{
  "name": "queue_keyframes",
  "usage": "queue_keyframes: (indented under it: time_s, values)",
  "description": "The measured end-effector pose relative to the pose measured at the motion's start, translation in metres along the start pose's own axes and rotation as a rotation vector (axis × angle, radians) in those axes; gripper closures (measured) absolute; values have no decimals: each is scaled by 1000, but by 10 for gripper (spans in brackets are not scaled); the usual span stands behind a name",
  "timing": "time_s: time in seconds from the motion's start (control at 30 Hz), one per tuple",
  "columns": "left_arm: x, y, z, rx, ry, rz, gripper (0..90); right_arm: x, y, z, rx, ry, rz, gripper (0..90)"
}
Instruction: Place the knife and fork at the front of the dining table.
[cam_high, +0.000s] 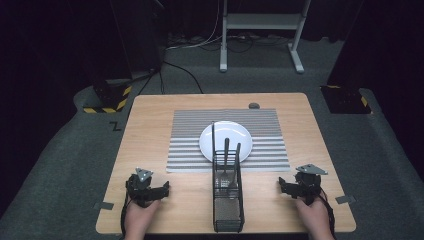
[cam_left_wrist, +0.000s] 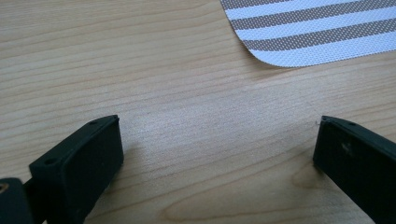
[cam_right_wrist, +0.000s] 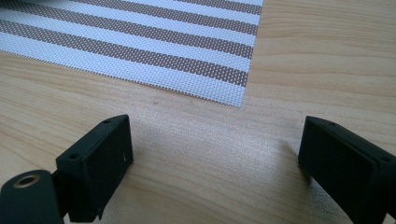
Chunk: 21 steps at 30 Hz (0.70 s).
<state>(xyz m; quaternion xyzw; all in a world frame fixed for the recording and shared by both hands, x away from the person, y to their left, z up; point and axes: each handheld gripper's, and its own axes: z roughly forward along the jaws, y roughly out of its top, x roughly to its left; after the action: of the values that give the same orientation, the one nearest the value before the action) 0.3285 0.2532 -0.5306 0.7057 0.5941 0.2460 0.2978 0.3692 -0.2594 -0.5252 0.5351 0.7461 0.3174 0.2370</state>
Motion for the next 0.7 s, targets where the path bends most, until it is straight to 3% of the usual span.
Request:
queue_keyframes:
  time_s: [0.27, 0.7]
  values:
    - [-1, 0, 1, 5, -6, 1, 6, 2, 1, 1, -2, -19, 18, 97]
    - [-1, 0, 0, 4, -7, 3, 7, 3, 1, 1, -2, -5, 4, 98]
